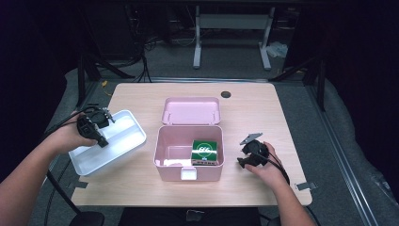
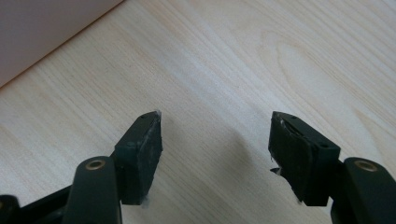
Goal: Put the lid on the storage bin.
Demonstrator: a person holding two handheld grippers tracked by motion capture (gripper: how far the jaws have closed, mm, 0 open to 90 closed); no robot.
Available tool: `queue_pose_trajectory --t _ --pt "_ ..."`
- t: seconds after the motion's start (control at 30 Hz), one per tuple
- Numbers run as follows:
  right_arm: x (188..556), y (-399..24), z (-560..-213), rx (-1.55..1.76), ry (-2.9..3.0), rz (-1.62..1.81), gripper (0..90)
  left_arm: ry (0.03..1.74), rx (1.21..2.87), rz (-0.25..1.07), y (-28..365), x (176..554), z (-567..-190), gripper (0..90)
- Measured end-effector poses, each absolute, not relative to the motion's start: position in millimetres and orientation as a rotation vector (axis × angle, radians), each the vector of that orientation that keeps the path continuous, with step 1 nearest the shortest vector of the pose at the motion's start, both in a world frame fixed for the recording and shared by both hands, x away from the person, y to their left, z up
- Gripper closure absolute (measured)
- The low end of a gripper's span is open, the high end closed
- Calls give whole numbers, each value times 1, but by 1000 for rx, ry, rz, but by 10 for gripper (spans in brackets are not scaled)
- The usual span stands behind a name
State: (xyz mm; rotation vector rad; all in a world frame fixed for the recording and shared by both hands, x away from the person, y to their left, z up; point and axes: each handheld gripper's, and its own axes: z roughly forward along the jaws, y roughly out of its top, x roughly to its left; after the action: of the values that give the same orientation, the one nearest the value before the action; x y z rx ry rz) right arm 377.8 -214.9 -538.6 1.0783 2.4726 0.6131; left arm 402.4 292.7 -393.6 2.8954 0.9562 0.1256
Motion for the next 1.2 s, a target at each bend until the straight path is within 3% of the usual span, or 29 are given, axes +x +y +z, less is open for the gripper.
queue_pose_trajectory --t 0.7,1.2 --pt "377 -215 -539 1078 2476 619 343 726 2939 162 223 414 -359 890" --pt "377 -215 -538 1074 2475 616 344 540 3000 128 159 421 -363 891"
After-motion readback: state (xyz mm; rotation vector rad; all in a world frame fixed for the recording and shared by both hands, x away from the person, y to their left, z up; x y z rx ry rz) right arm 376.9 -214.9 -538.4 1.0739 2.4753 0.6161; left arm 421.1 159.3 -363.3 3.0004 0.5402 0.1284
